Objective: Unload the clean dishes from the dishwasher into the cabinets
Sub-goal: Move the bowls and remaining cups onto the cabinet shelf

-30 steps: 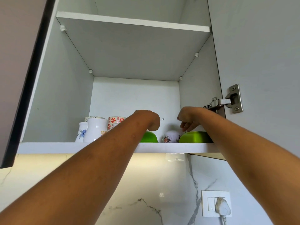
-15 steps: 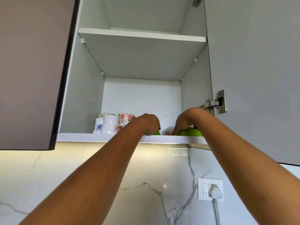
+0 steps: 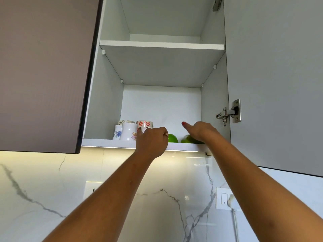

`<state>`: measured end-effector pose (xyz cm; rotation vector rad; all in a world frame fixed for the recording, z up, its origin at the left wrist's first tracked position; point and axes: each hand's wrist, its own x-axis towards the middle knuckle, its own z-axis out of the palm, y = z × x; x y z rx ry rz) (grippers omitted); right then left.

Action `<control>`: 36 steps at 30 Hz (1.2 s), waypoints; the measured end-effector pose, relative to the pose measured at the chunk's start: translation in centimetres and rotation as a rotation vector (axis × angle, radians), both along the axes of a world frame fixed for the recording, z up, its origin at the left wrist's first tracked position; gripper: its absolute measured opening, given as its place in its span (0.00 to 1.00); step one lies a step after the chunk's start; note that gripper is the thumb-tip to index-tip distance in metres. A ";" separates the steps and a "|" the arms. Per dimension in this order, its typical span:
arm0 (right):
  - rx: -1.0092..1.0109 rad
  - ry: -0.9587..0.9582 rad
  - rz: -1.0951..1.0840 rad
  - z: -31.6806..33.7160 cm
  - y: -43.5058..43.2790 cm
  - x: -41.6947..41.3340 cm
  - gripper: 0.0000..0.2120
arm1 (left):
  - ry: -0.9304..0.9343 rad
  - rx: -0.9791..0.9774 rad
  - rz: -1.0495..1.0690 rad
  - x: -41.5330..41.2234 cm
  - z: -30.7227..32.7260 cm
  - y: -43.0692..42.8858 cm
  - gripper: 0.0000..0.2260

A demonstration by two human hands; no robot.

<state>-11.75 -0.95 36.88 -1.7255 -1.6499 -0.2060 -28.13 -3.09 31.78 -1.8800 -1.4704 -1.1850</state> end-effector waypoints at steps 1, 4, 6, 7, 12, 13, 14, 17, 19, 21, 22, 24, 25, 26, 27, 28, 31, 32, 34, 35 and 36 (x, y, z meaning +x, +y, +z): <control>0.017 0.033 0.007 -0.3 -0.5 0.2 0.34 | 0.009 0.048 0.023 0.1 -0.6 -0.4 0.13; 0.108 0.122 0.014 -1.8 -2.4 0.4 0.29 | 0.022 0.111 0.036 0.7 -2.5 -1.8 0.14; 0.201 0.156 -0.009 -3.0 -4.2 0.4 0.26 | 0.018 0.109 -0.002 0.9 -3.6 -2.7 0.16; 0.235 0.164 -0.021 -3.9 -5.4 0.3 0.26 | 0.019 0.103 -0.015 0.9 -4.4 -3.4 0.18; 0.352 0.163 -0.030 -9.1 -10.2 -0.1 0.25 | 0.038 0.003 -0.056 1.4 -8.6 -6.6 0.25; 0.334 0.149 -0.037 -10.4 -11.0 -0.3 0.26 | 0.049 -0.025 -0.061 1.3 -9.7 -7.3 0.26; 0.296 0.139 -0.047 -11.7 -11.7 -0.5 0.26 | 0.066 -0.052 -0.061 1.2 -10.9 -8.0 0.26; 0.164 0.142 -0.090 -16.4 -14.7 -1.3 0.29 | 0.109 -0.145 -0.055 0.5 -15.1 -10.8 0.27; 0.088 0.124 -0.118 -19.6 -17.0 -1.6 0.29 | 0.121 -0.228 -0.075 0.2 -17.6 -12.8 0.28; 0.059 0.080 -0.128 -22.1 -19.1 -1.7 0.30 | 0.117 -0.260 -0.089 0.0 -19.5 -14.5 0.28; 0.031 0.087 -0.146 -23.9 -21.0 -1.5 0.30 | 0.125 -0.303 -0.116 0.3 -20.8 -16.0 0.28; 0.010 0.096 -0.168 -26.5 -23.8 -1.0 0.30 | 0.118 -0.364 -0.174 1.1 -22.8 -18.4 0.29; -0.031 0.109 -0.195 -28.3 -25.9 -0.4 0.30 | 0.120 -0.423 -0.213 2.0 -24.4 -20.2 0.29; -0.055 0.117 -0.213 -29.5 -27.2 0.1 0.30 | 0.117 -0.461 -0.254 2.8 -25.4 -21.5 0.29; -0.092 0.127 -0.245 -31.2 -29.2 1.1 0.30 | 0.122 -0.504 -0.300 4.1 -27.0 -23.3 0.29; -0.129 0.116 -0.271 -32.5 -30.6 1.9 0.31 | 0.116 -0.531 -0.337 5.2 -28.3 -24.6 0.29; -0.182 0.139 -0.347 -36.3 -35.4 4.9 0.31 | 0.148 -0.622 -0.436 8.8 -32.3 -29.0 0.29; -0.184 0.171 -0.381 -37.9 -37.5 6.4 0.30 | 0.179 -0.656 -0.466 10.4 -34.0 -30.8 0.29; -0.194 0.197 -0.408 -40.4 -40.4 8.5 0.29 | 0.199 -0.698 -0.500 12.1 -36.7 -33.4 0.29; -0.218 0.208 -0.433 -41.9 -42.4 10.3 0.29 | 0.217 -0.724 -0.525 13.6 -38.2 -35.1 0.29; -0.242 0.220 -0.447 -43.1 -43.9 11.5 0.28 | 0.224 -0.752 -0.537 14.4 -39.5 -36.2 0.29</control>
